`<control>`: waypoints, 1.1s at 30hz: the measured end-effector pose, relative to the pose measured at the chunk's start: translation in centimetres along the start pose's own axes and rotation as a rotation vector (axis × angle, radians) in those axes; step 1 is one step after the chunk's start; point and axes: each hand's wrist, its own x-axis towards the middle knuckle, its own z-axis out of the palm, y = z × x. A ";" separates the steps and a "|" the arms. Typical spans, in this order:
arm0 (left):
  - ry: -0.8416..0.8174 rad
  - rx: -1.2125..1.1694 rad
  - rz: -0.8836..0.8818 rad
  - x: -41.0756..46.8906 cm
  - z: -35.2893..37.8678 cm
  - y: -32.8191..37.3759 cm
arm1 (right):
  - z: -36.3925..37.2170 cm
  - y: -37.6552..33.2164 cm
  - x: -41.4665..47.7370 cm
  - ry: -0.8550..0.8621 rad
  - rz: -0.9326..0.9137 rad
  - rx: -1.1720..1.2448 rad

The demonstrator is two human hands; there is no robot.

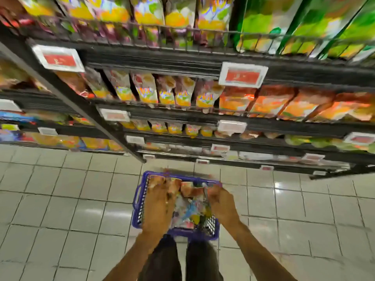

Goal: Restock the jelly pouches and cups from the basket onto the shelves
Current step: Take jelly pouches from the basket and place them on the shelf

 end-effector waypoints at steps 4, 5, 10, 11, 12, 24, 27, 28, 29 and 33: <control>-0.053 -0.064 -0.234 -1.0 7.9 -9.1 | 7.0 8.9 2.8 -0.197 0.108 -0.272; -0.082 -0.077 -0.298 -1.0 9.8 -11.4 | 9.0 10.9 3.8 -0.285 0.141 -0.334; -0.322 -0.009 -0.427 0.5 17.9 -20.4 | 17.4 20.0 8.8 -0.282 0.241 -0.427; -0.347 0.041 -0.394 1.1 19.2 -21.6 | 18.6 21.7 9.7 -0.290 0.255 -0.404; -0.348 0.098 -0.335 1.8 20.5 -22.6 | 19.8 23.3 10.1 -0.275 0.287 -0.412; -0.420 0.532 0.431 12.0 31.7 -28.2 | 24.6 37.2 21.6 -0.137 0.325 -0.621; -0.405 0.618 0.472 12.9 32.3 -28.4 | 24.8 38.3 22.8 -0.289 0.235 -0.842; -0.423 0.640 0.480 13.1 32.2 -28.5 | 24.7 38.5 23.1 -0.275 0.245 -0.845; -0.441 0.665 0.483 13.2 32.1 -28.7 | 24.6 38.7 23.1 -0.251 0.269 -0.837; -0.485 0.608 0.403 11.6 30.5 -27.7 | 23.1 38.0 21.3 -0.221 0.262 -0.773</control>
